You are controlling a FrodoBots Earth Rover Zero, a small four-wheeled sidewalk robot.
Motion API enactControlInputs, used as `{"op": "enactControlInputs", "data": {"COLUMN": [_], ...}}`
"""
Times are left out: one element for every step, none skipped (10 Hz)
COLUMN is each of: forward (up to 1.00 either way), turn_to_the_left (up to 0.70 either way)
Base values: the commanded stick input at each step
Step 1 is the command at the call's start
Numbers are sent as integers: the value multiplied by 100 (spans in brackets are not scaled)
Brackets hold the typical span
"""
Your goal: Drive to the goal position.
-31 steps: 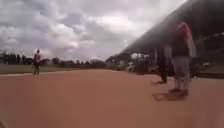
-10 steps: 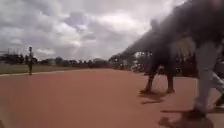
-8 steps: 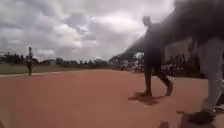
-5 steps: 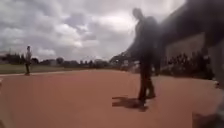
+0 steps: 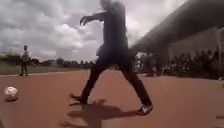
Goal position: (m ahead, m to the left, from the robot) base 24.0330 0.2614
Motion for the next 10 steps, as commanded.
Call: {"op": "enactControlInputs", "data": {"forward": [0, 0, 0, 0, 0, 0, 7, 15, 70, 70], "turn_to_the_left": [0, 0, 0, 0, 0, 0, 0, 0, 0, 0]}}
